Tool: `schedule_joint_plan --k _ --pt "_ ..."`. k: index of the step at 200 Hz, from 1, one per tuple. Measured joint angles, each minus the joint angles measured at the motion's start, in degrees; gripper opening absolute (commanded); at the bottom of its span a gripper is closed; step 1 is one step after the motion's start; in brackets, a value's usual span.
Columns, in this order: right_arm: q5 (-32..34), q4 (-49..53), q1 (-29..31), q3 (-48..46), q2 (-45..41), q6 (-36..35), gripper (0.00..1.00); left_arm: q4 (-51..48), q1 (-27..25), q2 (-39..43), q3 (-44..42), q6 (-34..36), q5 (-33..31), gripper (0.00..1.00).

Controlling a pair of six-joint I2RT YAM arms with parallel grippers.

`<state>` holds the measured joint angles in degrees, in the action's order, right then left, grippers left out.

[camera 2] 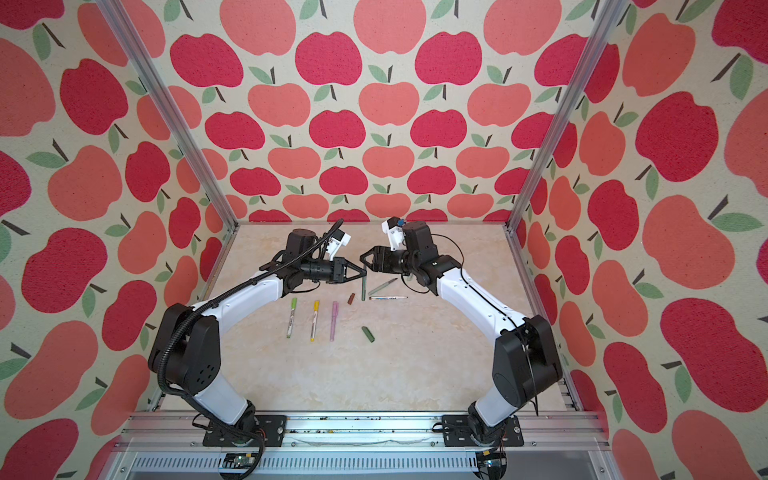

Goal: Insert the pens into the pen caps

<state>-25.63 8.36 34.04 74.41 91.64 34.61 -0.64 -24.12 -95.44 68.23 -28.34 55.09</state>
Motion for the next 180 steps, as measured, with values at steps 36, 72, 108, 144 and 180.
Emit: schedule_joint_plan --k 36,72,108,144,180 --pt "0.02 0.22 1.2 0.46 1.33 0.02 0.46 0.0 -0.04 0.42 -0.11 0.0 -0.15 0.01" --pt "0.07 0.22 1.6 0.79 1.79 0.02 0.38 0.0 -0.04 0.52 -0.17 -0.04 -0.17 0.01" --pt "0.22 0.2 1.6 0.9 2.49 0.0 0.28 0.02 -0.09 0.52 -0.2 -0.04 -0.2 0.01" --pt "0.2 0.2 1.6 0.92 2.89 0.07 0.19 0.02 -0.15 0.52 -0.22 -0.13 -0.22 0.01" --pt "0.22 0.04 1.86 1.09 2.89 0.17 0.11 0.04 -0.31 0.52 -0.22 -0.22 -0.24 0.01"
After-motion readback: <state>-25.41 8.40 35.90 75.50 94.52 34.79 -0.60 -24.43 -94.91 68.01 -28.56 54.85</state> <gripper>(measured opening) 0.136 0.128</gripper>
